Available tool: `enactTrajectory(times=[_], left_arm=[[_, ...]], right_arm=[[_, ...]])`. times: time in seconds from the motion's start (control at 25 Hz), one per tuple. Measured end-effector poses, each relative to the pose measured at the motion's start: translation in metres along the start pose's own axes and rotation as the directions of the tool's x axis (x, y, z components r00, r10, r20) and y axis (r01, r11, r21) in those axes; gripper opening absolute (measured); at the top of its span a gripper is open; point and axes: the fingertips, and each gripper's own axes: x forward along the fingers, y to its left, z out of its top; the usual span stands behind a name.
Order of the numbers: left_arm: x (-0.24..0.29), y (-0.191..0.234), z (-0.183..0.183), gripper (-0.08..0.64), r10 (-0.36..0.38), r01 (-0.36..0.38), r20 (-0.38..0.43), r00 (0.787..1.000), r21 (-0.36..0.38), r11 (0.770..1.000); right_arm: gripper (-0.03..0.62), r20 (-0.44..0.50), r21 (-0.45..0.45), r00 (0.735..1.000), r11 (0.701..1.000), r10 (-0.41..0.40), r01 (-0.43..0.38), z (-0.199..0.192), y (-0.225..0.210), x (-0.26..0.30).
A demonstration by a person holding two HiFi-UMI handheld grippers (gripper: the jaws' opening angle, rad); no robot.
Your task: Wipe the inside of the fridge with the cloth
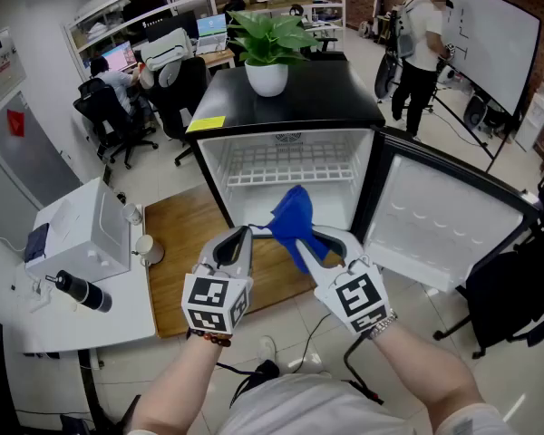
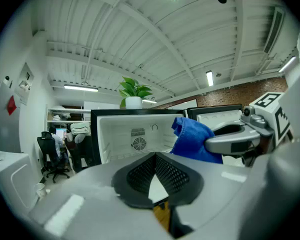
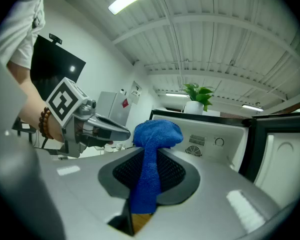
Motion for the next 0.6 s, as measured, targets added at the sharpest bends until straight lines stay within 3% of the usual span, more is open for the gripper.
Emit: enactTrajectory(times=[0.36, 0.6], left_arm=[[0.018, 0.066, 0.001, 0.044, 0.033, -0.033, 0.003, 0.999, -0.008, 0.999], [0.037, 0.105, -0.004, 0.121, 0.039, -0.039, -0.005, 0.999, -0.025, 0.999]], right_arm=[[0.074, 0.022, -0.008, 1.000, 1.000, 0.006, -0.006, 0.010, 0.003, 0.067], [0.074, 0.046, 0.008, 0.999, 1.000, 0.022, -0.022, 0.011, 0.004, 0.119]])
